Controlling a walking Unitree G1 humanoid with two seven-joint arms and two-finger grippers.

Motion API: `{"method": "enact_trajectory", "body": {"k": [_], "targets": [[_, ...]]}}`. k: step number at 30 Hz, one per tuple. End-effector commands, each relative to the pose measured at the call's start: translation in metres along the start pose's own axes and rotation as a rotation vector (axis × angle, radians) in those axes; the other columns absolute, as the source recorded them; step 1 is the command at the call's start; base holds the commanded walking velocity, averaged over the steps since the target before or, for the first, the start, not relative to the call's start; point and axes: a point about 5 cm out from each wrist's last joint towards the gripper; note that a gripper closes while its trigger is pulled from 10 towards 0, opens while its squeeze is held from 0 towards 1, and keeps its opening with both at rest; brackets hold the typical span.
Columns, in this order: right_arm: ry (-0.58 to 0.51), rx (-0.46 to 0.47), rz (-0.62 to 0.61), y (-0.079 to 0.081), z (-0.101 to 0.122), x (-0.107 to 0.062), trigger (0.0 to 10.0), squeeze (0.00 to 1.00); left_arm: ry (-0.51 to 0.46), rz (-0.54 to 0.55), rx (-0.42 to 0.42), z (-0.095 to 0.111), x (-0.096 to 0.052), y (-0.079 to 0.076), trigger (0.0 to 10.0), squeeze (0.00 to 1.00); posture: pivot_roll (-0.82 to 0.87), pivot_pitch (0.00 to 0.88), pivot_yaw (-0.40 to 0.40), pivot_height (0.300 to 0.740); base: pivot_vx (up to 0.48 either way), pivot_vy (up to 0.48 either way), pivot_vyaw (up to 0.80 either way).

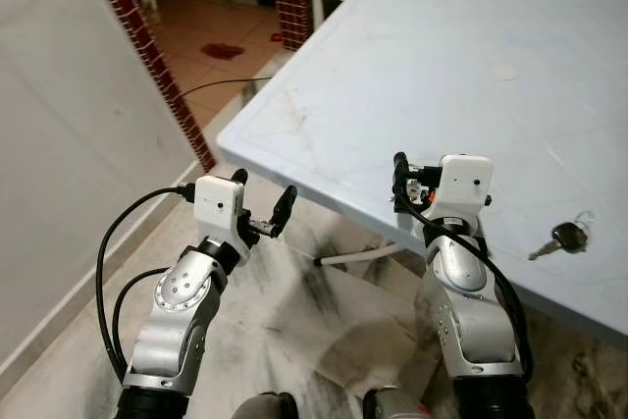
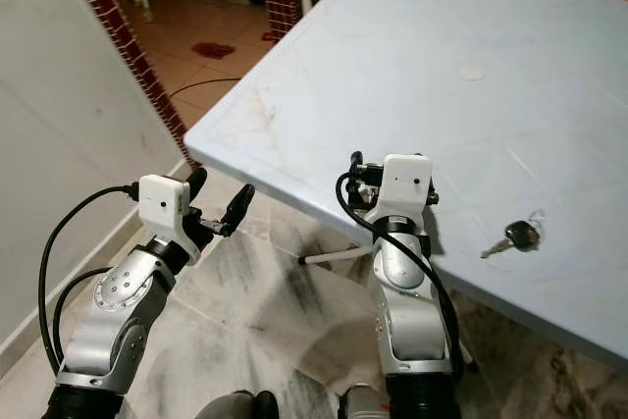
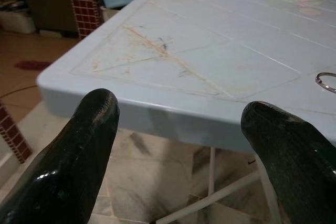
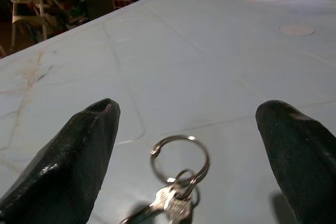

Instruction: Hang keys on a hook

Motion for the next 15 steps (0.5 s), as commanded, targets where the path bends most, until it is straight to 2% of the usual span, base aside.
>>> {"method": "enact_trajectory", "body": {"k": [1,4,9,15], "targets": [[-0.006,0.017,-0.006,0.003,0.008,0.0,10.0,0.0,0.008,0.006,0.008,0.001,-0.002,0.003,10.0,0.0,-0.06,0.191,0.11,0.74,0.0,0.0,0.0],[0.041,0.0,-0.013,0.003,0.008,-0.001,10.0,0.0,0.009,0.004,0.009,0.002,-0.002,0.003,10.0,0.0,-0.06,0.192,0.116,0.74,0.0,0.0,0.0],[0.072,0.022,-0.025,0.004,0.007,-0.002,10.0,0.0,0.015,-0.009,0.015,0.002,-0.002,0.002,10.0,0.0,-0.06,0.192,0.128,0.74,0.0,0.0,0.0],[0.115,0.001,-0.032,0.004,-0.005,-0.001,10.0,0.0,0.016,-0.015,0.018,0.003,-0.001,0.002,10.0,0.0,-0.05,0.189,0.13,0.74,0.0,0.0,0.0]]}}
Point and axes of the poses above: a point about 5 cm out from each wrist's last joint towards the gripper, its own x axis pointing out of the wrist towards the gripper, its own z axis along the axis of the wrist's last joint, y = z × x, and after that the axes turned 7 degrees about -x, right-handed
